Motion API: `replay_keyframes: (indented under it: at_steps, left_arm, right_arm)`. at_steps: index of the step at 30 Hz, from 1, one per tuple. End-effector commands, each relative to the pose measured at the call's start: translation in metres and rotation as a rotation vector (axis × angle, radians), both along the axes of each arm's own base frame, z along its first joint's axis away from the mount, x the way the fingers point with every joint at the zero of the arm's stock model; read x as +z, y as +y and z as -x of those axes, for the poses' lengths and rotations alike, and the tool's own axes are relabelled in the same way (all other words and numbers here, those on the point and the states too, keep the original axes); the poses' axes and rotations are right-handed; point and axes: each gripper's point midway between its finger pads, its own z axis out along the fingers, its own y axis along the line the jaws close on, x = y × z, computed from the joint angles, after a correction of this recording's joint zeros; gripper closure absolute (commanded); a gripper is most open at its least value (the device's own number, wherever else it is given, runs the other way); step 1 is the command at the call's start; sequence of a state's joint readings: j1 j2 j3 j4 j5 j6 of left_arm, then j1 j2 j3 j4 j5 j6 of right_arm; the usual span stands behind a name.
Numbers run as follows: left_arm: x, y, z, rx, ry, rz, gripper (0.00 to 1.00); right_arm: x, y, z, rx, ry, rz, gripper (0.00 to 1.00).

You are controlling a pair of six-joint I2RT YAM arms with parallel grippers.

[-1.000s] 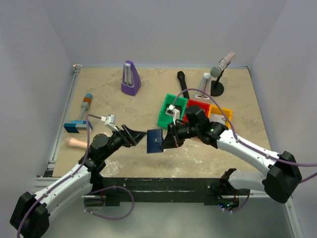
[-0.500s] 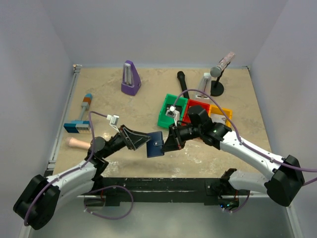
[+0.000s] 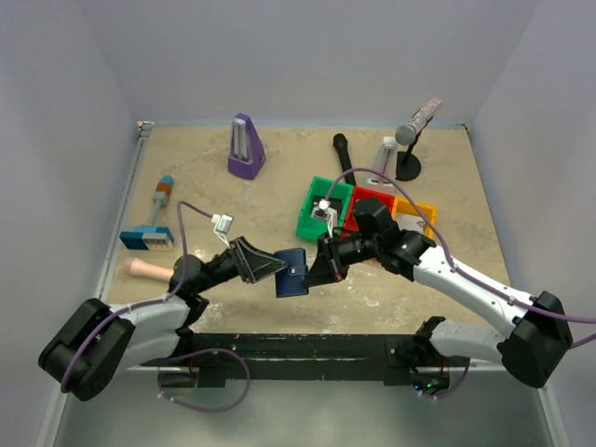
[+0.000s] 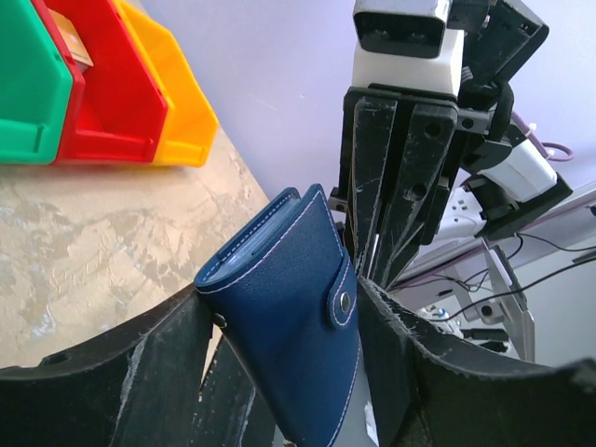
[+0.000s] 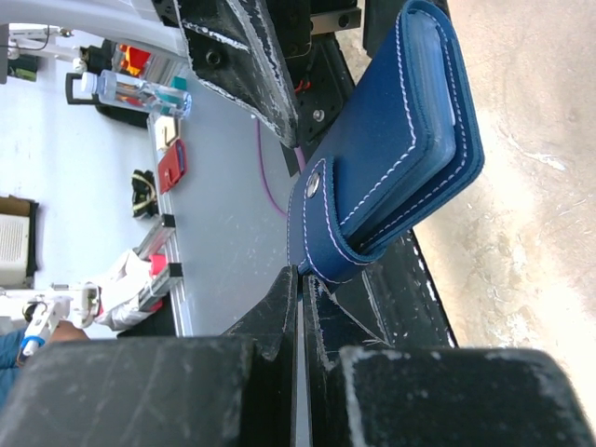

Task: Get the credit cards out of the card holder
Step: Open the card holder at the center of the board.

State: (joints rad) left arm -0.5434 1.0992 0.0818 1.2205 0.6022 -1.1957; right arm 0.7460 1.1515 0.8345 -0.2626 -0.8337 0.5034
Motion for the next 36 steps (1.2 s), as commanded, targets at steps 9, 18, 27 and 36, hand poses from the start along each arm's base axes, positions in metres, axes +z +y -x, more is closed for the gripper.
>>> replay_keyframes:
  at_steps: [9,18,27,36]
  left_arm:
    - [0.046,0.008,0.019,-0.024,-0.226,0.121,0.54]
    - [0.045,0.01,0.018,-0.007,-0.231,0.104,0.68]
    - [0.042,0.011,0.014,0.012,-0.223,0.086,0.82]
    - [0.029,0.004,-0.016,0.06,-0.133,-0.141,0.95]
  right_arm:
    - [0.013,0.003,-0.004,0.018,-0.06,-0.041,1.0]
    - [0.01,0.004,-0.004,0.017,-0.052,-0.032,1.0]
    - [0.019,-0.001,-0.002,0.01,-0.066,-0.022,0.55]
    - [0.045,-0.03,-0.009,-0.112,-0.308,0.147,0.36]
